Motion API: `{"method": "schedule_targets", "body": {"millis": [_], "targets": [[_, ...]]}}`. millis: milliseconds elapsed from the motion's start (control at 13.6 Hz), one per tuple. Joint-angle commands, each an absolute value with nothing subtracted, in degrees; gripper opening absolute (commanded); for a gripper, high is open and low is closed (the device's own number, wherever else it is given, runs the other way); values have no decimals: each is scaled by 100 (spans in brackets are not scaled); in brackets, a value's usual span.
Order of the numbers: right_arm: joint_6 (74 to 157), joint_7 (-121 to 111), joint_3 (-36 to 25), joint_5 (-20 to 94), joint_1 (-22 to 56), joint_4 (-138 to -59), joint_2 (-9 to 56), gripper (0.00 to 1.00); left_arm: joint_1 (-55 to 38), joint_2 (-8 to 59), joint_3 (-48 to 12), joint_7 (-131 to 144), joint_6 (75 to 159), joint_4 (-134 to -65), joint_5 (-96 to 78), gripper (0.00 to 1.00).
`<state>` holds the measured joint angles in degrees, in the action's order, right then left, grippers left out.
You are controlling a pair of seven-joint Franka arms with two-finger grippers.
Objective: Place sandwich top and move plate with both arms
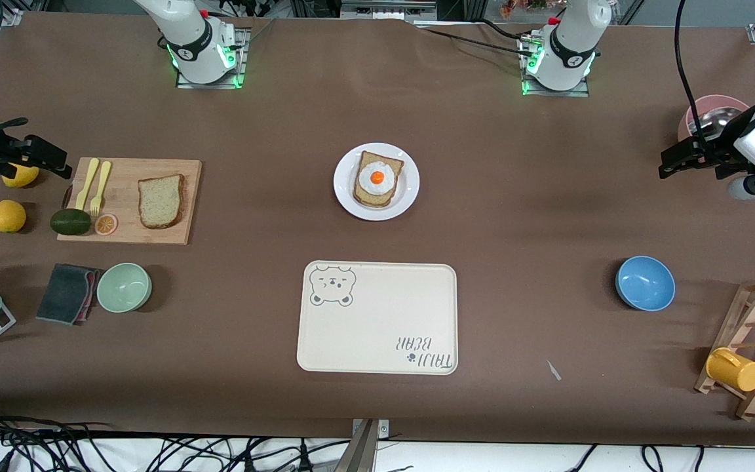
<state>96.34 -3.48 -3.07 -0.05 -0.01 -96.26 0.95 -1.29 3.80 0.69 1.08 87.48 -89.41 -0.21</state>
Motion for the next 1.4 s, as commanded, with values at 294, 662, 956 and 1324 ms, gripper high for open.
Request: {"method": "schedule_targets", "body": {"millis": [294,662,956,1324], "targets": [[9650,-325,-308,62,-53,-9545,132,100,-123,308,53,9,8701,-8982,141,100],[9598,-325,-299,53,-53,-9545,132,100,-123,246,35,17,8692,-9097,141,100],[9589,-325,-299,62,-44,-9545,132,100,-123,272,44,9,8745,-9114,141,100],[9580,-325,-299,62,-44,-9554,132,100,-158,255,35,96,8710,-9132,141,100]]}}
